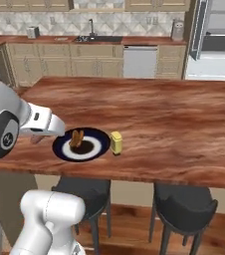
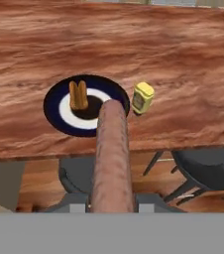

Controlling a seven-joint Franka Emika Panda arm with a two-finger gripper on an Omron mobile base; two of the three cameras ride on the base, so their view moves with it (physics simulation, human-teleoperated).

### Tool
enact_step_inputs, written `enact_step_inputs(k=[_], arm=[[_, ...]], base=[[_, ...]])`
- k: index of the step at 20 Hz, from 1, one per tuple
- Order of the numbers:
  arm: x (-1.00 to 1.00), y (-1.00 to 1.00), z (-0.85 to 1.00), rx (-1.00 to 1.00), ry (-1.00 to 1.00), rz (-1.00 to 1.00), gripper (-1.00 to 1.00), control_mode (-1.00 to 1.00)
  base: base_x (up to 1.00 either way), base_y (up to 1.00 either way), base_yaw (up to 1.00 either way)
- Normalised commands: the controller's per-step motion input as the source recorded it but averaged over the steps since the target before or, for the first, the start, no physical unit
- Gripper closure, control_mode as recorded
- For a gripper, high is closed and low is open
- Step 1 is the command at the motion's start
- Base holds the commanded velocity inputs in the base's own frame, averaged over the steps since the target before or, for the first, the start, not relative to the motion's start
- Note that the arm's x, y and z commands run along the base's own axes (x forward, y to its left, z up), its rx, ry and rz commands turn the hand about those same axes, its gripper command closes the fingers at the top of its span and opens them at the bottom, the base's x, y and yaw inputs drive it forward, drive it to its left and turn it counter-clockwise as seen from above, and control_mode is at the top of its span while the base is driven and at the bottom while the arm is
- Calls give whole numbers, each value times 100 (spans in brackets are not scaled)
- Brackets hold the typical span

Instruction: Move the hot dog bun to the plate on the dining table and place the condiment next to that plate. Then navigate to the fridge and take the sausage and place it on the plate as well.

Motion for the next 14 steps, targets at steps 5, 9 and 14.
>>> enact_step_inputs(k=[5, 9, 14], arm=[[0, 0, 0, 0, 0, 0, 100, 100], [57, -56, -52, 12, 26, 14, 100, -100], [95, -41, -86, 2, 18, -6, 100, -100]], base=[[60, -28, 57], [0, 0, 0], [0, 0, 0]])
